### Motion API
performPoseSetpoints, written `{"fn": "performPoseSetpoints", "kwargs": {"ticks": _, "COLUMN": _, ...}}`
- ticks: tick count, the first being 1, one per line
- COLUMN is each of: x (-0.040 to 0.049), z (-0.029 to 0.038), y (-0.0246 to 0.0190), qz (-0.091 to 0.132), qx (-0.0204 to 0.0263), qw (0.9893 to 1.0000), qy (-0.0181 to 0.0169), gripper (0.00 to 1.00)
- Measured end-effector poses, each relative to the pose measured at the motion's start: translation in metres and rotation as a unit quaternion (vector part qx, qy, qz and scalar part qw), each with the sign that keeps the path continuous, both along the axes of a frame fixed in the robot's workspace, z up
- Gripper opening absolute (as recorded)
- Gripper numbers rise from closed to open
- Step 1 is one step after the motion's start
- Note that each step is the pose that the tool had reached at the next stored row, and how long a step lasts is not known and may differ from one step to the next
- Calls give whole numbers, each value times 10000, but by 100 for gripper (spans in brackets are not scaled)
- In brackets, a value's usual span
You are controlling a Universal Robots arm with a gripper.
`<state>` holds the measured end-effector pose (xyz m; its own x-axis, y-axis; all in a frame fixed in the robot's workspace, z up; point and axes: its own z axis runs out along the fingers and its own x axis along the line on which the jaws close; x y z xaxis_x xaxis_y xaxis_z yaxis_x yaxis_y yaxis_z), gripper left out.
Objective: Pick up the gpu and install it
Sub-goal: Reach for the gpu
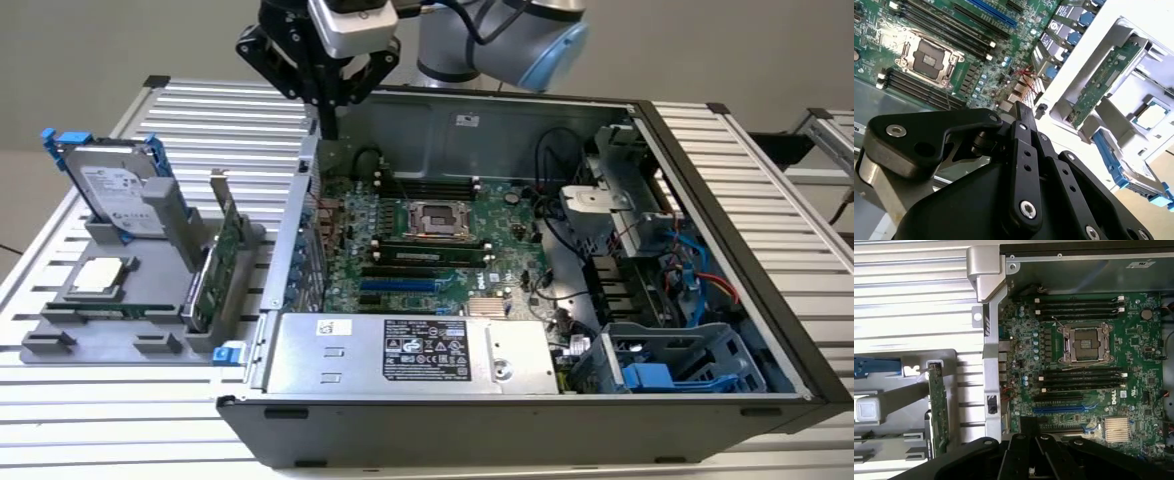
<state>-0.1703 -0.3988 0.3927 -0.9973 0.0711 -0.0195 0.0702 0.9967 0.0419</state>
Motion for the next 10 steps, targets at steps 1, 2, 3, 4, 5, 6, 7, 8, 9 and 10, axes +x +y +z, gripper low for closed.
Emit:
{"fn": "performPoseSetpoints", "kwargs": {"ticks": 1, "x": -13, "z": 0, "y": 0, "qz": 0, "qx": 0, "qw": 10000, "qy": 0, "gripper": 0}}
{"fn": "performPoseSetpoints", "kwargs": {"ticks": 2, "x": -26, "z": 0, "y": 0, "qz": 0, "qx": 0, "qw": 10000, "qy": 0, "gripper": 0}}
{"fn": "performPoseSetpoints", "kwargs": {"ticks": 3, "x": -38, "z": 0, "y": 0, "qz": 0, "qx": 0, "qw": 10000, "qy": 0, "gripper": 0}}
{"fn": "performPoseSetpoints", "kwargs": {"ticks": 4, "x": -51, "z": 0, "y": 0, "qz": 1, "qx": 0, "qw": 10000, "qy": 0, "gripper": 0}}
{"fn": "performPoseSetpoints", "kwargs": {"ticks": 5, "x": -65, "z": 0, "y": 0, "qz": 0, "qx": 0, "qw": 10000, "qy": 0, "gripper": 0}}
{"fn": "performPoseSetpoints", "kwargs": {"ticks": 6, "x": -79, "z": 0, "y": 0, "qz": 0, "qx": 0, "qw": 10000, "qy": 0, "gripper": 0}}
{"fn": "performPoseSetpoints", "kwargs": {"ticks": 7, "x": -92, "z": 0, "y": 0, "qz": 0, "qx": 0, "qw": 10000, "qy": 0, "gripper": 0}}
{"fn": "performPoseSetpoints", "kwargs": {"ticks": 8, "x": -105, "z": 0, "y": 0, "qz": 0, "qx": 0, "qw": 10000, "qy": 0, "gripper": 0}}
{"fn": "performPoseSetpoints", "kwargs": {"ticks": 9, "x": -120, "z": 0, "y": 0, "qz": 0, "qx": 0, "qw": 10000, "qy": 0, "gripper": 0}}
{"fn": "performPoseSetpoints", "kwargs": {"ticks": 10, "x": -134, "z": 0, "y": 0, "qz": 0, "qx": 0, "qw": 10000, "qy": 0, "gripper": 0}}
